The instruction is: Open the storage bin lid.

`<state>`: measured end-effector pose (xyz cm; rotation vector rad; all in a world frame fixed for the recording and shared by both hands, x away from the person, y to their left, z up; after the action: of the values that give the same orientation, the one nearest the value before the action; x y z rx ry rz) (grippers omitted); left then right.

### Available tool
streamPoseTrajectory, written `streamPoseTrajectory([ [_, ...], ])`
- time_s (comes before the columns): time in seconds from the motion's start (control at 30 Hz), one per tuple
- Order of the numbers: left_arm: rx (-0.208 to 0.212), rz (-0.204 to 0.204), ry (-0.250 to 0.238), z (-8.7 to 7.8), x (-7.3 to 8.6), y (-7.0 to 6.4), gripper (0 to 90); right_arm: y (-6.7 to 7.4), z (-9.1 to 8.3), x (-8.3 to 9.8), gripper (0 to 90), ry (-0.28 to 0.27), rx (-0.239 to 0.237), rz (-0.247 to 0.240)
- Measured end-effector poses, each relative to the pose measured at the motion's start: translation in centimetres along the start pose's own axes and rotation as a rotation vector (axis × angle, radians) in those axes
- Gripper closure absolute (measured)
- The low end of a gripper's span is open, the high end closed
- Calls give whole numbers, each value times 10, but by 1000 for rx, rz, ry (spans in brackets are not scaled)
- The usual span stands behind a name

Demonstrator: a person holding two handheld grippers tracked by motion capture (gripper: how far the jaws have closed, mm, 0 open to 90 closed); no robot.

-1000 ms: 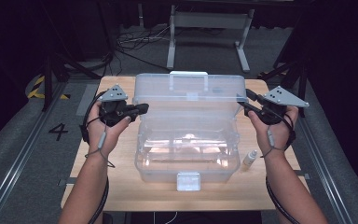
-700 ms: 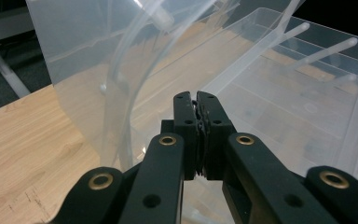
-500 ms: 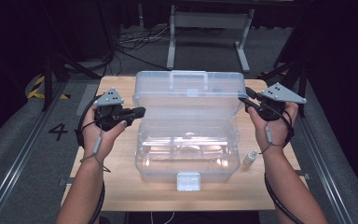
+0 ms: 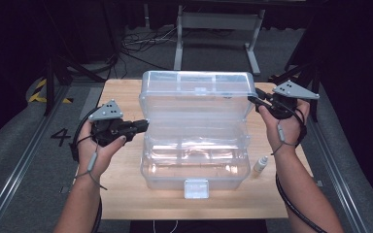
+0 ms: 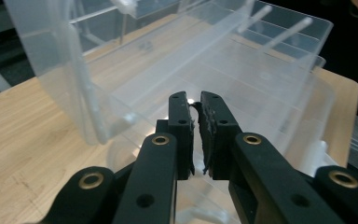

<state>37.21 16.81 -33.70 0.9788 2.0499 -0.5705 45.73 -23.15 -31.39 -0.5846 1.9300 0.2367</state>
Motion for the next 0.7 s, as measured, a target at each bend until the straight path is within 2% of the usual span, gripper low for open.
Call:
streamPoseTrajectory([
  [0.17, 63, 36, 27, -2, 9, -17, 820, -2, 2, -2, 719, 12, -3, 4],
  [0.27, 86, 47, 43, 1, 13, -22, 818, -2, 2, -2, 720, 16, -9, 11],
  [0.37, 128, 63, 52, 5, 16, -29, 817, -2, 3, -3, 720, 19, -8, 13],
  [0.47, 147, 77, 69, 8, 20, -35, 815, -3, 3, -3, 720, 22, -10, 14],
  [0.53, 177, 92, 77, 10, 22, -40, 813, -3, 3, -3, 720, 25, -12, 15],
  [0.7, 221, 120, 130, 20, 31, -50, 782, -3, 3, -3, 720, 28, -15, 17],
])
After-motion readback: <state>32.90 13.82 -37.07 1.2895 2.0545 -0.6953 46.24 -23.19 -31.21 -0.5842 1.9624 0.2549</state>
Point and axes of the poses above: each handheld gripper's, and its own axes: z roughly forward along the jaws, x roughly out of its underside, y roughly to its left, the point moved 4 cm from there along z, roughly forward along the jaws, and after that the axes turned 8 degrees about y, right-handed, at the moved point
